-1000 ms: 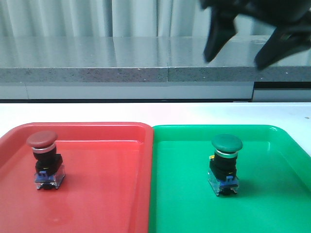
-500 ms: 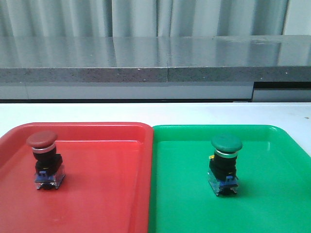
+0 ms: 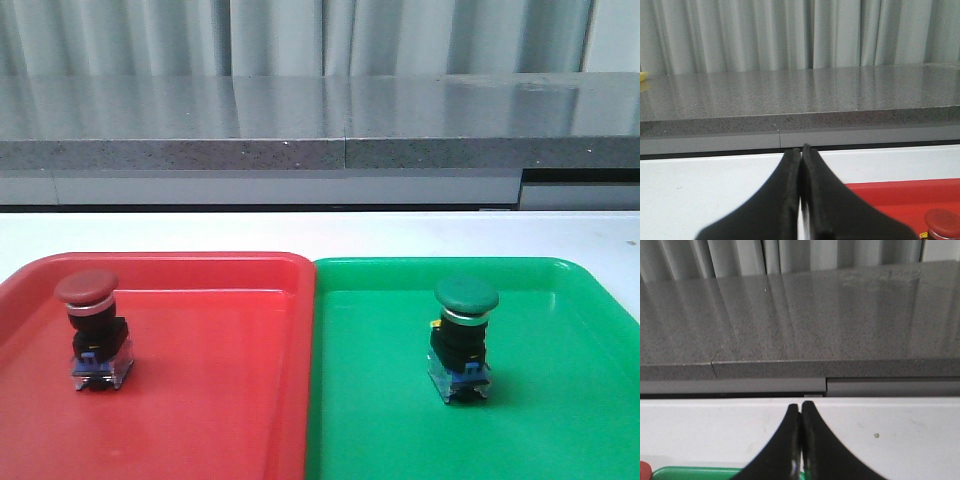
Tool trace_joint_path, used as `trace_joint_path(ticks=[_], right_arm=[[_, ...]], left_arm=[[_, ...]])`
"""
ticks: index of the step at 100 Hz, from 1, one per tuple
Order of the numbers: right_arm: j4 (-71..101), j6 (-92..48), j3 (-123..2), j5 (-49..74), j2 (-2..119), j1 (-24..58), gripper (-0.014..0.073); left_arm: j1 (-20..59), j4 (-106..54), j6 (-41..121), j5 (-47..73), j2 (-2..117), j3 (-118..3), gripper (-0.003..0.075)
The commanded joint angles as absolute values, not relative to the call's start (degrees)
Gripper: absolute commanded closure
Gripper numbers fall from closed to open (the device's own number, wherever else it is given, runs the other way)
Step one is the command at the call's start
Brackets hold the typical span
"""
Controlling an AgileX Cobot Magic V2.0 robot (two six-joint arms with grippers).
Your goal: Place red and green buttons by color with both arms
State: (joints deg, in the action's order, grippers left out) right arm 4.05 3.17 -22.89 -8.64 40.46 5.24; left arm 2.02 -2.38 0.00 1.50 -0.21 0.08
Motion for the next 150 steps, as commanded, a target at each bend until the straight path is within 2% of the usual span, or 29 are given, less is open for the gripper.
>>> trace_joint_path(ticks=[1,38,48,66,82,117,150], right_arm=[[4.33,2.44,-20.72,-18.26,37.25,4.32,0.0658],[2.65,2.44,-11.46,-17.52,23.94,-4.49,0.0658],[0.41,2.44,-9.09,-16.51,18.89,-4.91,0.0658],[-0.48,2.44,-5.61,-7.69,8.72,-4.84,0.0658],[-0.42,2.54,-0.9,-8.14,-2.32,-4.84,0.0658],[-0.47,2.54,0.54,-2.5,-1.88,0.4,0.0658],[-0.48,2.54,0.48,-0.35,-1.88,0.46,0.0658]], left_arm=[[1.94,-2.98,0.0,-2.78,-2.04,0.73,0.0741],[1.94,-2.98,0.0,-2.78,-2.04,0.73,0.0741],[1.94,-2.98,0.0,-2.78,-2.04,0.73,0.0741],[1.94,-2.98,0.0,-2.78,-2.04,0.73,0.0741],[1.94,-2.98,0.0,-2.78,-2.04,0.73,0.0741],[1.94,-2.98,0.0,-2.67,-2.04,0.73,0.0741],[1.94,-2.98,0.0,-2.67,-2.04,0.73,0.0741]])
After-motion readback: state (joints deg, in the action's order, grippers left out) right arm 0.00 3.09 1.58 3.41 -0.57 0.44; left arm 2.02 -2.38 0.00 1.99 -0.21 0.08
